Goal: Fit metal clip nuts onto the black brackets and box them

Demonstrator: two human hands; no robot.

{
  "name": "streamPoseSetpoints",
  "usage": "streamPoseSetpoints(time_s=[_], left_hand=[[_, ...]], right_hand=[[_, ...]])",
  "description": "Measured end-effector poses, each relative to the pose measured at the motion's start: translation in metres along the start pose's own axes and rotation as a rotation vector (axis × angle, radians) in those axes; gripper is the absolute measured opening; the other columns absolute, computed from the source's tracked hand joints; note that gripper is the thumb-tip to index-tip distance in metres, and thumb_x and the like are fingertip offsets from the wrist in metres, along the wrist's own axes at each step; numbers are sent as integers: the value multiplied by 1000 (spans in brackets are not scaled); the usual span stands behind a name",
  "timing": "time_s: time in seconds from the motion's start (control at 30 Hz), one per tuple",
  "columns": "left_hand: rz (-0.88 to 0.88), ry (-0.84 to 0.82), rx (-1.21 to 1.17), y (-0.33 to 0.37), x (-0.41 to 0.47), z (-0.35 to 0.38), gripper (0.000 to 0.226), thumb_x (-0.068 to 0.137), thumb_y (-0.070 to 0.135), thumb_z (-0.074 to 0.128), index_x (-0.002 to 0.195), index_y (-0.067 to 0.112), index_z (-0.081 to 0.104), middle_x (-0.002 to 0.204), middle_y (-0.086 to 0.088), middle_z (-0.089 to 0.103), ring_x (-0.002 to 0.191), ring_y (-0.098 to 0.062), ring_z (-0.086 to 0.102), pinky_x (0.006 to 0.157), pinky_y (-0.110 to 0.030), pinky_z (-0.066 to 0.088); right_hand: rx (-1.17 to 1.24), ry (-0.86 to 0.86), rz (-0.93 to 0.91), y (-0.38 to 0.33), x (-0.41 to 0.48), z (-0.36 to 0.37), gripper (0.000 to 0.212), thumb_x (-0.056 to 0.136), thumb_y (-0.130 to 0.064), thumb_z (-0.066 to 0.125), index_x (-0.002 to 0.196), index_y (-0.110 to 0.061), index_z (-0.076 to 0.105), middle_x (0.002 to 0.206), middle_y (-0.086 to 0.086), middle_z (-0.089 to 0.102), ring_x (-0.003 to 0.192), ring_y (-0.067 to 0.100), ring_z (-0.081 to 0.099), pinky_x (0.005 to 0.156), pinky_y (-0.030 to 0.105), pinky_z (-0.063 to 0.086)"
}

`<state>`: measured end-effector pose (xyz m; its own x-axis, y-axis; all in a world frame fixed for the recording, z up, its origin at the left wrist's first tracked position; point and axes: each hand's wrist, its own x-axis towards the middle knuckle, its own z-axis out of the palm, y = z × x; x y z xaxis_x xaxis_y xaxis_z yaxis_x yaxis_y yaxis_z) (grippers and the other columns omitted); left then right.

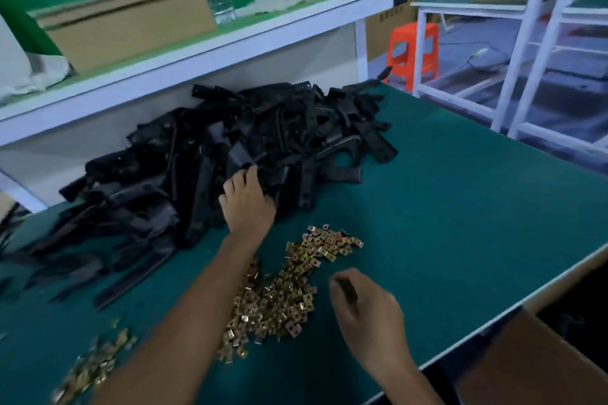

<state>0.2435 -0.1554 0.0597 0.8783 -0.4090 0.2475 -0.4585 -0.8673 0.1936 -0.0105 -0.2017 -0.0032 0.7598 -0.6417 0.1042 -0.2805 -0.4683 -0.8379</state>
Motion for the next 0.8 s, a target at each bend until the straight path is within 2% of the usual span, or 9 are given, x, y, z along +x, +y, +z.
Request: streamPoseSetpoints(time_s=[0.07,0.13,0.27,0.37,0.47,0.53,0.6,0.73,0.8], left_hand=[[-4,-125,137,-12,15,-4,50,100,22,56,147,18,41,146,-11,48,136,-35,38,109,-49,36],[6,-89,177,-23,21,-12,38,102,18,53,139,14,49,137,-14,54,130,-37,42,106,-50,39],[-15,116,-122,-26,9,-40,36,108,24,42,136,5,51,129,-21,56,121,-42,48,100,-49,40],[-19,-50,-698,1,-53,-57,27,103,53,40,111,37,60,98,12,68,97,-15,64,73,-34,48],[30,-347,-933,32,-130,-47,39,89,73,35,108,52,62,103,30,67,96,14,61,77,-12,47],[145,-447,-923,42,-159,-32,39,91,67,34,108,50,64,103,26,70,100,10,63,81,-9,48],[237,-490,-875,40,-164,-25,38,102,54,31,114,41,65,107,14,70,106,-4,64,92,-23,50],[248,-402,-688,14,-132,-17,46,102,62,28,94,33,64,93,12,64,88,1,56,86,-24,43],[194,-270,-422,0,-106,-4,33,106,37,41,115,21,69,109,-3,63,104,-11,56,92,-33,43]], right_hand=[[-2,-1,16,1,1,0,15,100,-41,53,85,-43,54,82,-24,60,76,4,58,56,22,38],[-3,-7,22,-1,2,-1,12,99,-42,53,87,-43,54,86,-30,60,76,4,59,59,22,41],[17,10,-5,-8,4,-3,13,99,-49,50,91,-41,57,80,-27,61,72,4,59,59,26,42],[57,43,-14,-10,1,-6,43,90,-79,36,112,-46,54,86,-32,62,80,-4,61,68,28,49],[84,-11,15,-14,-1,-9,73,76,-93,36,140,-58,29,111,-43,56,101,-14,57,84,27,49],[131,-63,45,-15,-2,-11,78,70,-83,49,140,-71,15,109,-46,59,102,-12,60,84,26,49],[206,-64,78,-13,-3,-11,73,72,-74,53,131,-79,12,102,-44,63,96,-8,65,79,20,51],[330,77,120,-4,-2,-8,55,93,-35,64,138,-54,37,93,-24,69,79,-2,65,66,10,47],[333,96,128,-2,-1,-7,51,96,-26,61,141,-44,44,80,-11,67,62,4,61,53,13,42]])
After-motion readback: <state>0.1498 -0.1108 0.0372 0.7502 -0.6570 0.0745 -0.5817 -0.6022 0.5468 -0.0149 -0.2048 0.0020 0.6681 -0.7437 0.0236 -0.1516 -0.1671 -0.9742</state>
